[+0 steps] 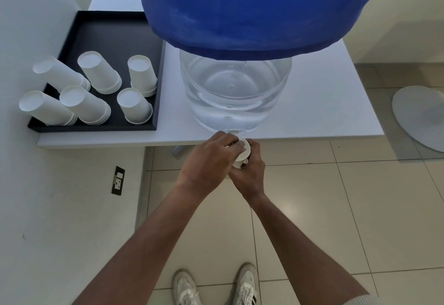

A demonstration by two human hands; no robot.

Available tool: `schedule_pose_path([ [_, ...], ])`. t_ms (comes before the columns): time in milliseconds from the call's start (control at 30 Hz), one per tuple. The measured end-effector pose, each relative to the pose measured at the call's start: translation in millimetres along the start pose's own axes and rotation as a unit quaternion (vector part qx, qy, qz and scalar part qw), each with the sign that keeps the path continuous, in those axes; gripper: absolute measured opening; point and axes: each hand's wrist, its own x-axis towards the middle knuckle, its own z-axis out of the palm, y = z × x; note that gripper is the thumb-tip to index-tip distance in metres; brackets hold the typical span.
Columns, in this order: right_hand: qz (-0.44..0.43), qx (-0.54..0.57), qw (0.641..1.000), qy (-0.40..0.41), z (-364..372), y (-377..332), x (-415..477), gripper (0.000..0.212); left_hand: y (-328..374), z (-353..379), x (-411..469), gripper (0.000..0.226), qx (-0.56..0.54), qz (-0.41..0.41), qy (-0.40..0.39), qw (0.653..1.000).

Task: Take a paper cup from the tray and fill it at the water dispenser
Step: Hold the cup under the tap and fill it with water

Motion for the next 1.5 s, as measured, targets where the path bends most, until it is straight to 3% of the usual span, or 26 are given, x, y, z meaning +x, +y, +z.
schedule_pose_path([
  [367, -0.016, -0.019, 1.000, 0.020, 2.5, 1.6, 1.7, 0.063, -12.7, -5.9, 18.4, 0.011, -0.147, -0.082, 0.077, 0.983],
  [1500, -0.045, -0.020, 0.999, 0.023, 1.6, 2.3, 2.1, 0.061, -18.9, -2.7, 10.9, 0.012, -0.211, -0.115, 0.099, 0.966],
])
